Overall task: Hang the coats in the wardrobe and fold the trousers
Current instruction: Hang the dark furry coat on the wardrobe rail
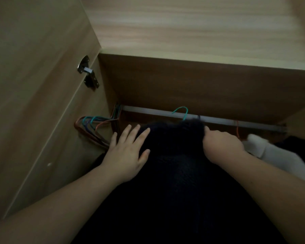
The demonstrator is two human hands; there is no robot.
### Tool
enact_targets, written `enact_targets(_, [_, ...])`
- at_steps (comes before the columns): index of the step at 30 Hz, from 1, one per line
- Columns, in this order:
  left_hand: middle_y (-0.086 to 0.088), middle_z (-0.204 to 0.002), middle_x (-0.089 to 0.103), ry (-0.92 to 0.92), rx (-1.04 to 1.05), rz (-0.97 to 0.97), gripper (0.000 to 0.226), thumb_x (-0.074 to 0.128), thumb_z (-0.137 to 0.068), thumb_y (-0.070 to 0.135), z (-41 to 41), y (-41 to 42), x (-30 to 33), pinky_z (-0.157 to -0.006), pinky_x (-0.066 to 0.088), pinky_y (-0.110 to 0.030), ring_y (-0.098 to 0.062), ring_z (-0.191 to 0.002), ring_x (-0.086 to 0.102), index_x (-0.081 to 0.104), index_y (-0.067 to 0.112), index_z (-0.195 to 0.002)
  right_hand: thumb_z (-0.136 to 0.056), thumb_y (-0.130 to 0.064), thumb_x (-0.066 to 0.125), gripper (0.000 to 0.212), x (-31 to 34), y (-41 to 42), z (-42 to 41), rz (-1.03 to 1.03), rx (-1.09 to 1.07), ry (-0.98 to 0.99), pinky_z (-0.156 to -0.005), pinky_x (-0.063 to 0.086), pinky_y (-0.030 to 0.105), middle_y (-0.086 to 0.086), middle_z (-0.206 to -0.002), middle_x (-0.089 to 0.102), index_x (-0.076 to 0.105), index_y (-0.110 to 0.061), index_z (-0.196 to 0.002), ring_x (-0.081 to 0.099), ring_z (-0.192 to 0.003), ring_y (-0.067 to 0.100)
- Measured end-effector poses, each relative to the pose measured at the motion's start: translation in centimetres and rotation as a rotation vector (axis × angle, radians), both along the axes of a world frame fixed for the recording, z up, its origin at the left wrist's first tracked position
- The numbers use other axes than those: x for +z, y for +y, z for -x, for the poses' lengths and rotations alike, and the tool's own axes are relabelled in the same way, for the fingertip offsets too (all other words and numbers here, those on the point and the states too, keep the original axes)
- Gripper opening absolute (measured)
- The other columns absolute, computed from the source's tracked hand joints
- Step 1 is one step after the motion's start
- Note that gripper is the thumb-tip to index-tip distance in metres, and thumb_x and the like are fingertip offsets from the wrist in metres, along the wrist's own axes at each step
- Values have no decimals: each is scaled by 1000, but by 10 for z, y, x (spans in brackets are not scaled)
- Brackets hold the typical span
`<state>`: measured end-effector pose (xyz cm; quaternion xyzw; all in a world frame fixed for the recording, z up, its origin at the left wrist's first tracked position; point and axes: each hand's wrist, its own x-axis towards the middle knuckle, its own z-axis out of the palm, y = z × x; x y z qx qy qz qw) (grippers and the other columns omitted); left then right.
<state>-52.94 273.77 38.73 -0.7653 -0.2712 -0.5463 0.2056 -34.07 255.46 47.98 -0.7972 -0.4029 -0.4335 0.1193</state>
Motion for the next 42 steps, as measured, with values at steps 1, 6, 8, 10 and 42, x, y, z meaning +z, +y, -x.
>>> enact_targets(1, [8, -165, -1, 3, 3, -9, 62, 24, -99, 58, -5, 6, 7, -120, 7, -55, -19, -151, -7, -7, 45, -152, -97, -15, 46, 50, 7, 6, -2, -13, -4, -14, -77, 57, 48, 3, -97, 60, 30, -23, -144, 63, -87, 26])
enact_targets(6, [9, -165, -1, 6, -20, -23, 63, 24, -99, 57, -29, 36, 36, -121, 5, -55, -19, -151, -6, -7, 44, -152, -97, -14, 42, 50, 26, 43, -15, -56, -78, -55, -72, 49, 44, 7, -115, 63, 31, -20, -146, 64, -98, 31])
enact_targets(8, [9, -165, -2, 23, -26, -36, 62, 24, -99, 57, -37, 48, 51, -121, 4, -54, -19, -151, -7, -6, 44, -153, -97, -14, 43, 53, 34, 57, -22, -54, -94, -35, -73, 50, 44, 7, -114, 63, 29, -20, -148, 63, -95, 30])
enact_targets(10, [8, -165, -1, 32, -33, -52, 62, 24, -100, 57, -42, 60, 68, -121, 3, -54, -19, -151, -7, -5, 43, -153, -98, -12, 42, 58, 40, 71, -28, -56, -110, -23, -73, 52, 43, 7, -113, 62, 24, -21, -152, 61, -89, 28])
enact_targets(42, [4, -165, 9, 54, -52, 15, 65, 32, -98, 54, -80, 40, -31, -122, 10, -46, -20, -152, 1, 4, 39, -155, -102, -53, 23, 75, -76, 100, -27, 36, -153, -291, -115, -8, 67, 12, -166, -13, -11, -16, -158, -14, -152, 33])
